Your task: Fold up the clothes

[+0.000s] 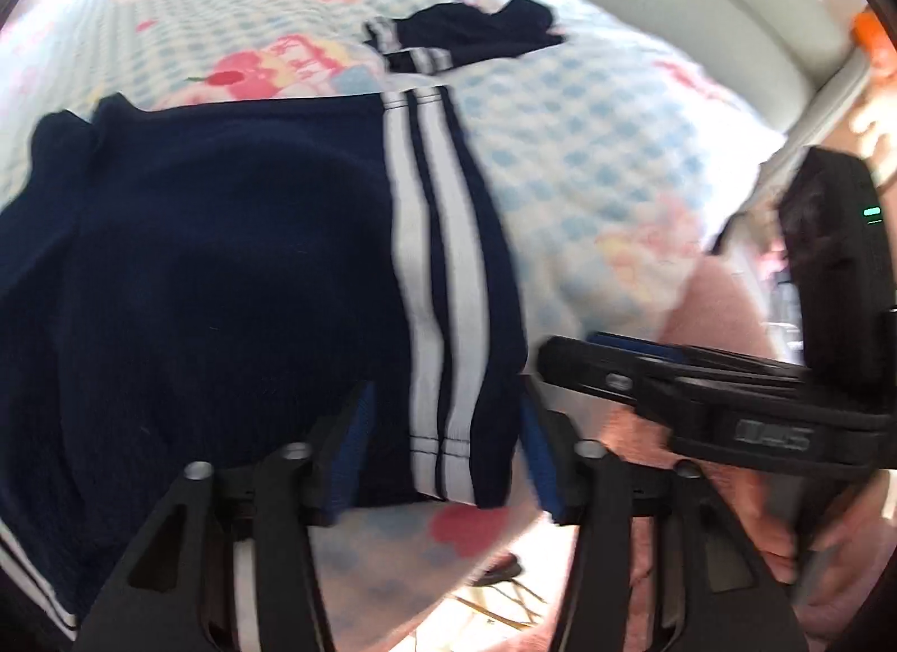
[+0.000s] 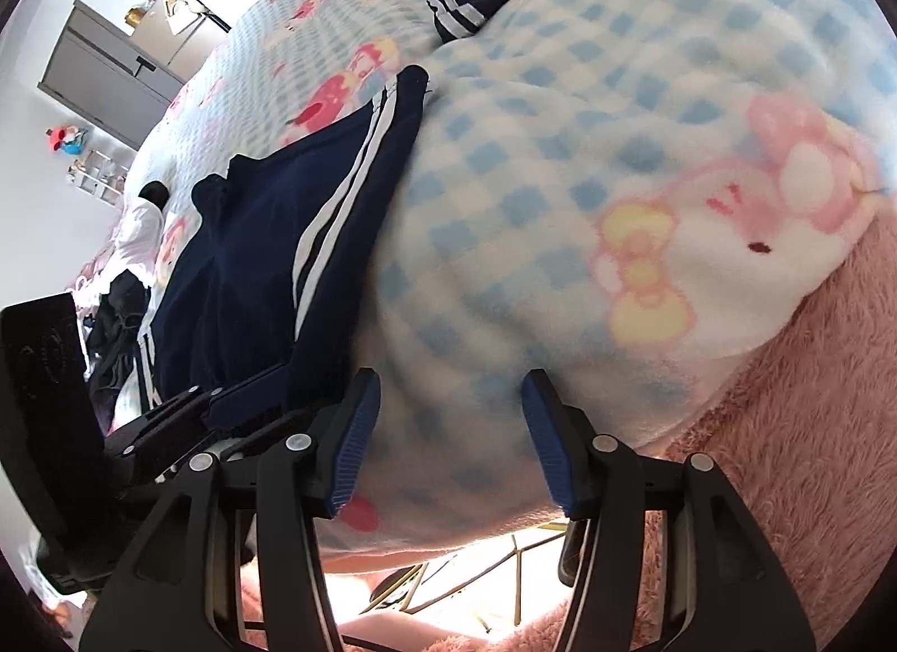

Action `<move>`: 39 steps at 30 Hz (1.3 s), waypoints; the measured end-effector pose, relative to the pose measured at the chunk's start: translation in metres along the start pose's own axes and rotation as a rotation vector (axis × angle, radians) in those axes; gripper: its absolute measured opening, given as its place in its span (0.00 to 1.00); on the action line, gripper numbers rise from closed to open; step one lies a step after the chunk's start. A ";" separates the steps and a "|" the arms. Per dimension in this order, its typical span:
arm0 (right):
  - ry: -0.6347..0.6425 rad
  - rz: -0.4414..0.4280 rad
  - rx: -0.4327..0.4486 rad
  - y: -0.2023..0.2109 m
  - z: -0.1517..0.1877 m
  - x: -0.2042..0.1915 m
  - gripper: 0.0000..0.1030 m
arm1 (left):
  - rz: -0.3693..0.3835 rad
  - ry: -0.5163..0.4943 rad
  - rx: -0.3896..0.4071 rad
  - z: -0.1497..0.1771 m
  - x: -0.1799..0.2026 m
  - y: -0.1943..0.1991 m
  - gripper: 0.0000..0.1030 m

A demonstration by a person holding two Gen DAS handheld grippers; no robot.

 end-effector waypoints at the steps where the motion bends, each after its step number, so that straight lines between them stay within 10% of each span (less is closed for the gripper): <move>1: 0.010 -0.006 -0.004 0.000 0.000 -0.003 0.54 | -0.013 -0.005 0.004 -0.002 0.001 0.000 0.17; 9: 0.258 -0.086 -0.052 -0.011 0.004 -0.078 0.54 | -0.054 0.148 0.227 -0.027 -0.049 0.084 0.16; 18: 0.489 -0.183 -0.166 -0.044 0.046 -0.169 0.56 | -0.188 0.469 0.299 0.027 -0.163 0.136 0.16; 23: 0.546 -0.248 -0.301 -0.059 0.074 -0.188 0.57 | -0.115 0.507 0.295 0.058 -0.173 0.132 0.16; 29: 0.453 -0.241 -0.203 -0.042 0.061 -0.178 0.57 | -0.152 0.483 0.443 0.059 -0.168 0.156 0.18; 35: 0.395 -0.242 -0.162 -0.042 0.043 -0.175 0.58 | -0.177 0.543 0.243 0.079 -0.188 0.113 0.18; 39: 0.424 -0.219 -0.186 -0.064 0.034 -0.183 0.64 | -0.136 0.546 0.331 0.076 -0.185 0.130 0.18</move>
Point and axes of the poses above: each gripper's, at about its wrist camera, not at the fingertips, and y roughly against the way its jaws point, x to its right, z to its underside, the point moved 5 cm from there along -y, roughly the way its jaws point, and after that the axes turned 5 degrees about x, right-handed, at the moved point
